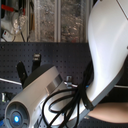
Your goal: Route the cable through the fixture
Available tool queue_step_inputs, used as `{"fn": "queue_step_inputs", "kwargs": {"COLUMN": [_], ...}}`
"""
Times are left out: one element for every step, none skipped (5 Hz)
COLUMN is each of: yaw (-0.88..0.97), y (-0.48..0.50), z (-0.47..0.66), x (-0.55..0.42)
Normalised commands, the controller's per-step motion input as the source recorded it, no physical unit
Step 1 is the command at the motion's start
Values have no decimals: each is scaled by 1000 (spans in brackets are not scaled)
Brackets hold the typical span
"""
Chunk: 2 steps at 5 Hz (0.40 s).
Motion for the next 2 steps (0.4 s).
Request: {"fn": "queue_step_inputs", "kwargs": {"yaw": [0, 543], "y": [14, -56], "z": [0, 179], "x": [-13, 171]}}
